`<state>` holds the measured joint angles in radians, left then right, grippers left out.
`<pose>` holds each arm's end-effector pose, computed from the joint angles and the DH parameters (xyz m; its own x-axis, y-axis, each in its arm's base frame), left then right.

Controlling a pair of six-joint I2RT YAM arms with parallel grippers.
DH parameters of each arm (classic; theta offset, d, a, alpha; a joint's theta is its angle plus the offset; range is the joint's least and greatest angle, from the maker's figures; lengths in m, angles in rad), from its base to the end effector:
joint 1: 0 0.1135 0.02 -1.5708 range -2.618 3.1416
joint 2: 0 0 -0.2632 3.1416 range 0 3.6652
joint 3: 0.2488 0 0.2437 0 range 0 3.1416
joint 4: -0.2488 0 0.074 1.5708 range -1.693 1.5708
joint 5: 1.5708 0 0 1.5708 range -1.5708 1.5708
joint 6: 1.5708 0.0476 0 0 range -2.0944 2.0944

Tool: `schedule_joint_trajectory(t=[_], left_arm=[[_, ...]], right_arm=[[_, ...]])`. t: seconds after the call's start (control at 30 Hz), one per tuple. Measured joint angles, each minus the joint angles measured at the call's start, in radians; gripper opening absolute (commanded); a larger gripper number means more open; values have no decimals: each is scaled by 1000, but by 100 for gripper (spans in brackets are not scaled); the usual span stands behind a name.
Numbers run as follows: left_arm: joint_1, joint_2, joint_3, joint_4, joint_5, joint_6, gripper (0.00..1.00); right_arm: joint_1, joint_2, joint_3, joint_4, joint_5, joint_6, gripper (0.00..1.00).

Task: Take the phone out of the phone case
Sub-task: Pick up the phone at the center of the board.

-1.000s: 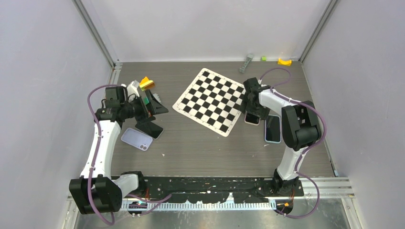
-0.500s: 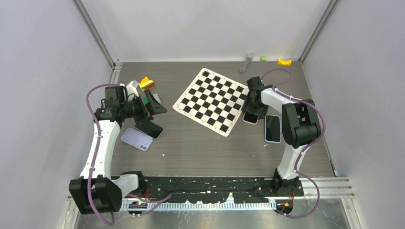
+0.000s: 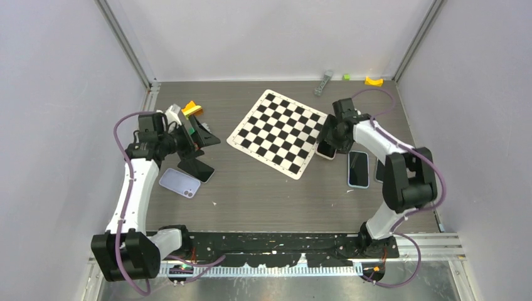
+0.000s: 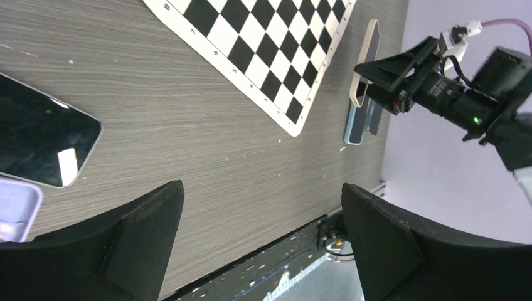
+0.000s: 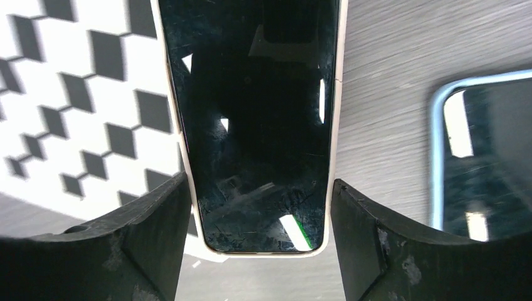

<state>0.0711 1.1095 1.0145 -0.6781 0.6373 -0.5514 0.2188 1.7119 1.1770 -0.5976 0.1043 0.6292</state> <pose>0.2255 -0.0123 0.3081 -0.7860 -0.4781 -0.3920 -0.0517 0.6826 -0.7289 0.3352 0.0695 0.1954 -0.8163 0.4181 -0.3986 0.3805 0.9083 0.1735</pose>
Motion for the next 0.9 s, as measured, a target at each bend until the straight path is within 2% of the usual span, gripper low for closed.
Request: schedule_joint_trajectory(t=[0.2, 0.33, 0.63, 0.77, 0.9], left_arm=[[-2, 58, -83, 98, 67, -117, 98], [-23, 89, -140, 190, 113, -205, 98], [-91, 94, -170, 369, 164, -304, 96], [-114, 88, -170, 392, 157, -331, 89], [-120, 76, -170, 380, 108, -355, 76]], right_arm=[[21, -219, -119, 156, -247, 96, 30], [123, -262, -163, 264, -356, 134, 30], [479, -168, -124, 411, -451, 116, 31], [575, -83, -27, 406, -441, 83, 31], [627, -23, 83, 390, -416, 47, 31]])
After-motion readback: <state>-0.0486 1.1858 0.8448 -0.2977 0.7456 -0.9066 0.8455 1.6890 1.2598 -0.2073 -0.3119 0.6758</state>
